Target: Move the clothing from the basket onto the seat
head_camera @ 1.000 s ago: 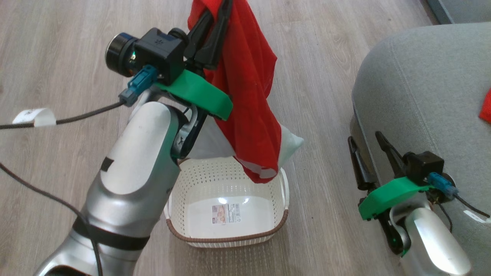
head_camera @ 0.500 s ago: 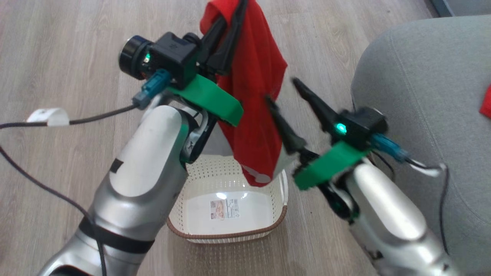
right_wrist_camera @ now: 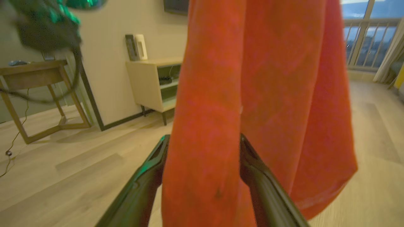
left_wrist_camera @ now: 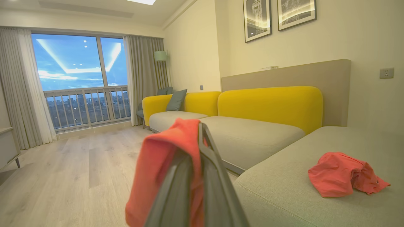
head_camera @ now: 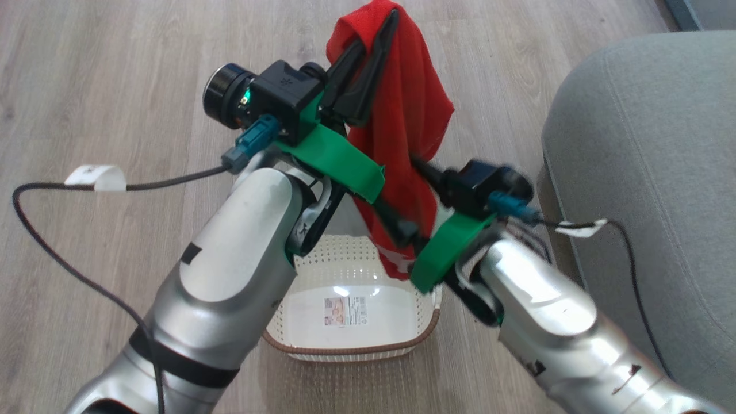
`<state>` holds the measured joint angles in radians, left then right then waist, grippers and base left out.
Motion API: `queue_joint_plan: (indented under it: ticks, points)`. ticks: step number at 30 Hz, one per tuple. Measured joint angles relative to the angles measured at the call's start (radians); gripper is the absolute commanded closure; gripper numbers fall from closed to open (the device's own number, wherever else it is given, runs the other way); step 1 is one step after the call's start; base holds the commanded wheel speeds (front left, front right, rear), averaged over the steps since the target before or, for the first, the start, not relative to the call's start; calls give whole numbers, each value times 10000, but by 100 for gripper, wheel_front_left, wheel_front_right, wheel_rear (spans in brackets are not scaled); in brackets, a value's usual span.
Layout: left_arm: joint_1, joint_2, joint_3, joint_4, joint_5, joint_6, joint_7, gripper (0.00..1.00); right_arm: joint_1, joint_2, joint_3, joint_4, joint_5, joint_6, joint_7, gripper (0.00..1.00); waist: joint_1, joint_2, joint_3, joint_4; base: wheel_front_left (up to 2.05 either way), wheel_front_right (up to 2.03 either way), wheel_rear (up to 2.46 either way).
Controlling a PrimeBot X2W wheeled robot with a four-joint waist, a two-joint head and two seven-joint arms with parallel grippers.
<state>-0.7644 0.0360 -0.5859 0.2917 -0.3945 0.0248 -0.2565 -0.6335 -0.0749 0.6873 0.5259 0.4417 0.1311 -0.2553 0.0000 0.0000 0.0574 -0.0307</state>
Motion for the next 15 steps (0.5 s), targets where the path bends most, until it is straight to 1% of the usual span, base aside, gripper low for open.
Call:
queue_joint_plan:
  ticks: [2, 3, 5, 6, 7, 8, 11, 15]
  points:
    - [0, 2, -69, -65, -36, 6, 0, 100, 2, 17, 330, 518, 261, 0, 2, 0, 0, 0, -11, 36, 0, 0, 0]
    - [0, 2, -69, -65, -36, 6, 0, 100, 2, 17, 330, 518, 261, 0, 2, 0, 0, 0, -11, 36, 0, 0, 0]
    - [-1, 2, -238, -119, -105, 59, 0, 100, 2, 33, 437, 974, 447, 0, 2, 0, 0, 0, -5, 74, 0, 0, 0]
    - [0, 2, -307, -136, -105, 61, 0, 100, 2, 35, 453, 1170, 508, 0, 2, 17, 0, 0, 2, 93, 0, 0, 0]
    - [0, 2, -355, -148, -105, 65, 0, 100, 2, 33, 472, 1375, 591, 0, 2, 54, 0, 0, 8, 112, 0, 0, 0]
    - [0, 2, -387, -153, -105, 98, 0, 100, 2, 33, 487, 1538, 665, 0, 2, 100, 0, 0, 18, 130, 0, 0, 0]
    - [0, 2, -439, -148, -105, 121, 0, 100, -3, 40, 393, 1639, 788, 0, 2, 100, 0, 0, 80, 165, 0, 0, 0]
    - [0, 2, -439, -146, -105, 150, 0, 100, -19, 38, -36, 1475, 788, 0, 2, 100, 0, 0, 181, 163, 0, 0, 0]
